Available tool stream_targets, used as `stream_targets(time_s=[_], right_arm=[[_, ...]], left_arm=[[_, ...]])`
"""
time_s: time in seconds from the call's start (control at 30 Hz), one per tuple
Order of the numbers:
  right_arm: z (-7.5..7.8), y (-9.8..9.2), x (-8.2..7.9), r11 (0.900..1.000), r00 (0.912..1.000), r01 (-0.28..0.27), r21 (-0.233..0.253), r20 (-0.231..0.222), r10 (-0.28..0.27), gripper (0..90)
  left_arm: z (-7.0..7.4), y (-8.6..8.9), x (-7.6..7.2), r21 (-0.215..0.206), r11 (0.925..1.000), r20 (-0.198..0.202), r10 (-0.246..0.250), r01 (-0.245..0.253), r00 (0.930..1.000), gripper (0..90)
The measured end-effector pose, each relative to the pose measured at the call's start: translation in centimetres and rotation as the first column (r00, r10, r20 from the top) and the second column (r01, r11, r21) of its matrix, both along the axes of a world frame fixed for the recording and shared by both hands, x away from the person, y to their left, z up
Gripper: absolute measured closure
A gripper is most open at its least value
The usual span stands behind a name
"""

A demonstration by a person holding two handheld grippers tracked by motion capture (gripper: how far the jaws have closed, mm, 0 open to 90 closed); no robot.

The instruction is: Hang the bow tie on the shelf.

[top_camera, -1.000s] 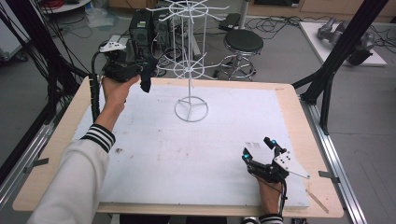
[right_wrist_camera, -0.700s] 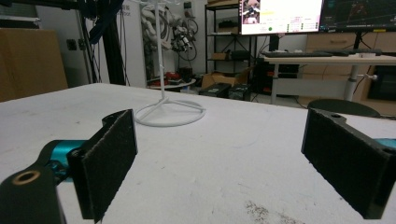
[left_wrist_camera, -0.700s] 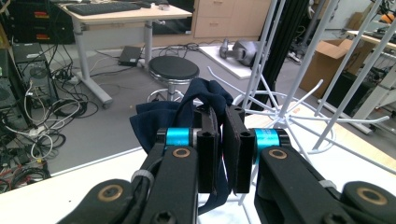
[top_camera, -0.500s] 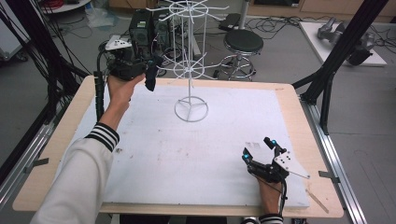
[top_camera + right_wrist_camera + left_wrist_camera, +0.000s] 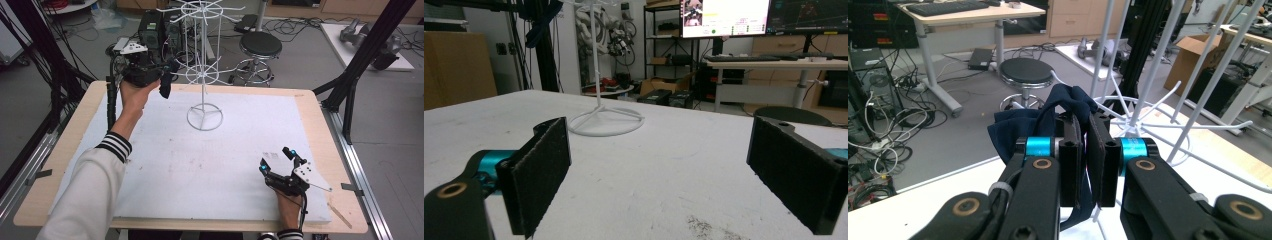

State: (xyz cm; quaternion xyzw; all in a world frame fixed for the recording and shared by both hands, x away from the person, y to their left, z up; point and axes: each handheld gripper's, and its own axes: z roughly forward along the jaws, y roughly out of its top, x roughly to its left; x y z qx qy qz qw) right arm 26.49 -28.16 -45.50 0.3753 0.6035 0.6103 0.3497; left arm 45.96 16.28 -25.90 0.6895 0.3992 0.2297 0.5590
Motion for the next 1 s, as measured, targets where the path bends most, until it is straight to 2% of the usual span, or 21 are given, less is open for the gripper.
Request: stream_targets(time_s=[0.37, 0.6, 0.77, 1.0], right_arm=[[0.0, 0.0, 0.0, 1.000, 1.0000, 0.001, 0.000, 0.002, -0.001, 9.6], [0.0, 0.0, 0.0, 1.000, 1.0000, 0.000, -0.002, 0.003, 0.000, 9.6], [0.0, 0.0, 0.0, 1.000, 1.0000, 0.000, -0.002, 0.003, 0.000, 9.6], [0.0, 0.0, 0.0, 1.000, 1.0000, 0.001, -0.001, 0.003, -0.001, 9.6]], left_arm=[[-0.3, -1.0, -0.2, 0.015, 0.9990, -0.013, -0.041, 0.042, 0.9991, 83.9], [-0.4, -1.3, -0.4, 0.056, 0.9963, -0.026, -0.064, 0.065, 0.9976, 83.7], [-0.4, -1.2, -0.5, 0.068, 0.9949, -0.038, -0.072, 0.074, 0.9967, 83.1], [-0.3, -1.3, -0.7, 0.072, 0.9938, -0.034, -0.082, 0.085, 0.9960, 77.2]])
